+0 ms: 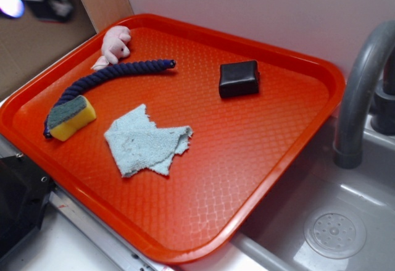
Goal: Grab the pink bunny.
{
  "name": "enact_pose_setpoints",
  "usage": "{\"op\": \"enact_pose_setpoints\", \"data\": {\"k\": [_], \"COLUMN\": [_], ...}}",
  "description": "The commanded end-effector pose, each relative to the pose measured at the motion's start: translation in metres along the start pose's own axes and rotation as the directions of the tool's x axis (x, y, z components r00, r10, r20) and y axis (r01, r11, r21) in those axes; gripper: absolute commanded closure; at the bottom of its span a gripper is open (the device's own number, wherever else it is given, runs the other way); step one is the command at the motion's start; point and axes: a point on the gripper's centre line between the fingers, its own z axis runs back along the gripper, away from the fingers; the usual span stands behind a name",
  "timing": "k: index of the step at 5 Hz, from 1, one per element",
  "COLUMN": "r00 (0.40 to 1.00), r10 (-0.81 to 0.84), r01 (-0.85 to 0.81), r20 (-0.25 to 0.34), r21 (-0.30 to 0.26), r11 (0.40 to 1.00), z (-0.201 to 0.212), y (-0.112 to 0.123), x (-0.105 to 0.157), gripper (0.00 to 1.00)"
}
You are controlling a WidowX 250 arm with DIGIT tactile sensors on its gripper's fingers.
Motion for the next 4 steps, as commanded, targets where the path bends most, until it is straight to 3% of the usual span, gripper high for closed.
{"op": "enact_pose_setpoints", "data": {"k": [1,2,4], "r00": [0.874,0.853,0.852], "r10": [0.437,0.44,0.424], "r01": [-0.47,-0.492,-0.486], "r20": [0.214,0.281,0.307], "r21": [0.142,0.155,0.167], "r11": [0.871,0.856,0.858], "z": [-0.058,-0.075,-0.106], "y": [0.053,0.066,0.076], "x": [0.074,0.096,0.126], "gripper": [0.0,0.0,0.0]}}
